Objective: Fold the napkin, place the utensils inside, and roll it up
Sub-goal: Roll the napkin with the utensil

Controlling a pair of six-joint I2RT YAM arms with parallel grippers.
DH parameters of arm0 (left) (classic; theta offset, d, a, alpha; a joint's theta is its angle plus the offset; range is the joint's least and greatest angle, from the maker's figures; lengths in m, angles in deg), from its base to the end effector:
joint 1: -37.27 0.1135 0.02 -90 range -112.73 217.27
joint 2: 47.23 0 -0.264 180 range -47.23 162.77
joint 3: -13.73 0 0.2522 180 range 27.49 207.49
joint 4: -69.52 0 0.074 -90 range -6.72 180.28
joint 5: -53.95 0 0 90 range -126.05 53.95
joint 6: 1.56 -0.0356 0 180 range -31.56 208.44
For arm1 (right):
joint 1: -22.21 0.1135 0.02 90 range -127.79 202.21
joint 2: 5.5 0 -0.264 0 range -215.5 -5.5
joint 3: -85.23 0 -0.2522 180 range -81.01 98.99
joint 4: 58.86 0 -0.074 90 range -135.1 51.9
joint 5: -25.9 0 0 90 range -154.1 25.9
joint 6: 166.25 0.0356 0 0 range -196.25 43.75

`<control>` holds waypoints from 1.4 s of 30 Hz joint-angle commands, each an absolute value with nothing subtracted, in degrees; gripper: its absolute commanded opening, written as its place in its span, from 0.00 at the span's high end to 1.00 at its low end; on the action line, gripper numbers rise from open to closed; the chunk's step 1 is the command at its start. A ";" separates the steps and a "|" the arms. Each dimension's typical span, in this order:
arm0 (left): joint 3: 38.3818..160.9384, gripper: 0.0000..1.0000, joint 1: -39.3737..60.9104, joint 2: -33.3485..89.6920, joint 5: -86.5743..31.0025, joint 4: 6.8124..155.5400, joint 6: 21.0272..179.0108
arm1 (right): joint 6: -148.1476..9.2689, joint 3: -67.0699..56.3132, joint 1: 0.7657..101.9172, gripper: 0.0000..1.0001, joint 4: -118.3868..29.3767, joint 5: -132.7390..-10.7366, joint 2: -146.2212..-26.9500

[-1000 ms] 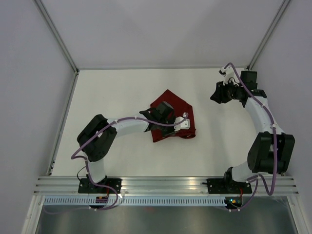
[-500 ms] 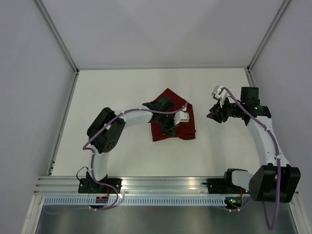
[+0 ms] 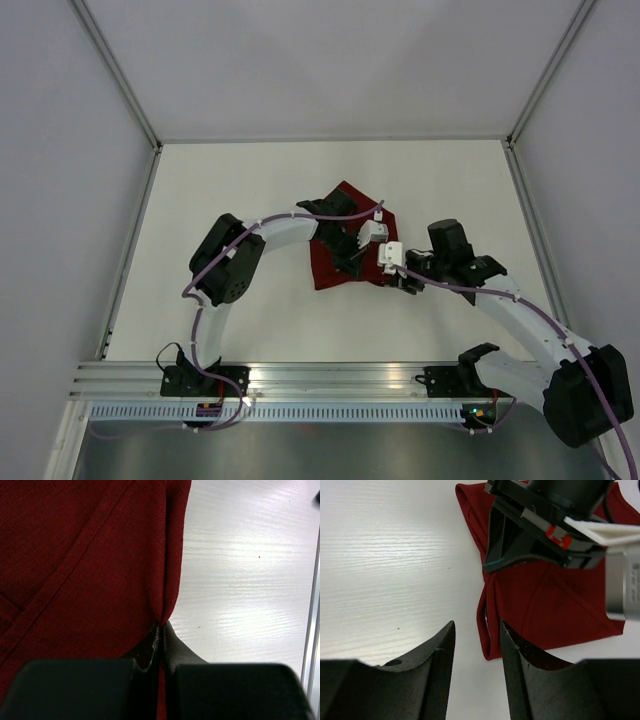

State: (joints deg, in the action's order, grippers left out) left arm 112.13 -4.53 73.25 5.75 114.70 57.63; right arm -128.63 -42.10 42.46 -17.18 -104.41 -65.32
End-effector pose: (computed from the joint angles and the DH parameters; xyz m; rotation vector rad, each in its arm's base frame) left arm 0.3021 -0.3020 0.1535 1.7209 2.0010 -1.0509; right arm 0.1835 0.0923 0.2342 -1.5589 1.6051 0.5514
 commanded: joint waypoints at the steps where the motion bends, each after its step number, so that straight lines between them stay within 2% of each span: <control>1: 114.50 0.98 -4.30 75.90 8.69 117.82 58.56 | -127.32 -43.66 47.16 0.52 -30.14 -97.24 -67.63; 6: 115.38 0.98 -4.04 76.52 8.95 119.05 58.12 | -126.96 -45.68 51.12 0.49 -36.21 -91.88 -73.26; 21: 115.82 0.98 -3.78 77.31 10.01 119.93 57.94 | -127.85 -49.63 61.49 0.47 -51.51 -79.39 -82.67; 34: 116.35 0.98 -3.43 77.48 10.45 120.37 57.77 | -130.13 -52.09 64.14 0.47 -58.63 -72.98 -88.82; 38: 116.61 0.98 -3.34 77.39 10.71 120.37 57.85 | -130.75 -52.36 64.84 0.50 -59.69 -71.75 -90.67; 42: 116.87 0.98 -3.25 77.13 10.80 120.46 58.11 | -131.10 -52.62 65.37 0.61 -60.66 -70.34 -91.55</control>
